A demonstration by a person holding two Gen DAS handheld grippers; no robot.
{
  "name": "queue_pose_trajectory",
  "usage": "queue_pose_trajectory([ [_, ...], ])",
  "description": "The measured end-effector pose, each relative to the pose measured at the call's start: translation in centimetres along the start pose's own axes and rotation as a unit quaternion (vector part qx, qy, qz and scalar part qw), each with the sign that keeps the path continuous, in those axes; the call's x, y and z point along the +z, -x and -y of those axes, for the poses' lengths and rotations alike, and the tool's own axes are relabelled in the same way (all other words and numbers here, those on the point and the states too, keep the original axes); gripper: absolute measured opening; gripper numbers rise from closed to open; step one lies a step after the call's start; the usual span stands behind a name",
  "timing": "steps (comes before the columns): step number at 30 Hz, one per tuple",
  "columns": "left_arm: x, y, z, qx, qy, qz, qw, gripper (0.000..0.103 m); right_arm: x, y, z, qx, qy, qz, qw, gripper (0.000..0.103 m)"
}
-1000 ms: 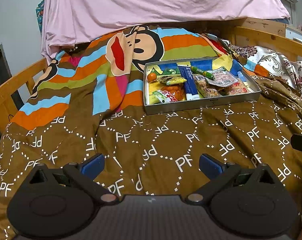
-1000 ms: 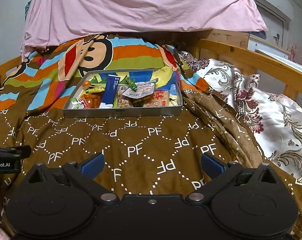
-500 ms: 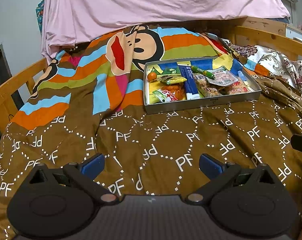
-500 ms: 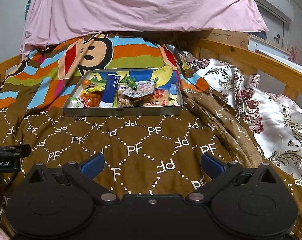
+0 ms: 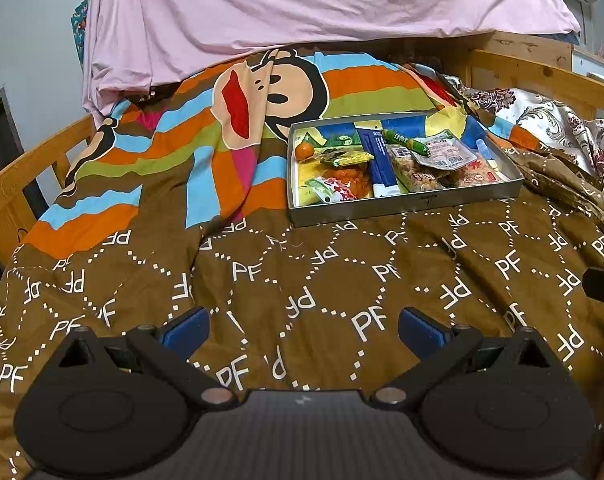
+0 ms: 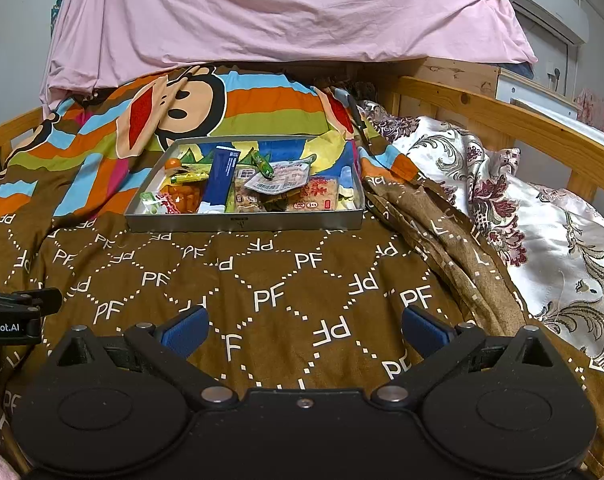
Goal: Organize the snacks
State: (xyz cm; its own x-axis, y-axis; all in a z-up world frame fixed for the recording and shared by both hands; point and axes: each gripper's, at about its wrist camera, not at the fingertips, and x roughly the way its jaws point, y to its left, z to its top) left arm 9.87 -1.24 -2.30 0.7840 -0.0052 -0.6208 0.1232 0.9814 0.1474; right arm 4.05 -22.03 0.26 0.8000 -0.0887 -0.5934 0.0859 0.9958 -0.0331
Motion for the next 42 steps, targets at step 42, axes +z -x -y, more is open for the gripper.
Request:
queue_pose_trajectory([
  [42,-0.55,-0.31,-0.09,0.001,-0.007,-0.019,0.9998,0.103,-0.4,-0.15,0.09,0.001,0.001,-0.005,1.0,0.102],
])
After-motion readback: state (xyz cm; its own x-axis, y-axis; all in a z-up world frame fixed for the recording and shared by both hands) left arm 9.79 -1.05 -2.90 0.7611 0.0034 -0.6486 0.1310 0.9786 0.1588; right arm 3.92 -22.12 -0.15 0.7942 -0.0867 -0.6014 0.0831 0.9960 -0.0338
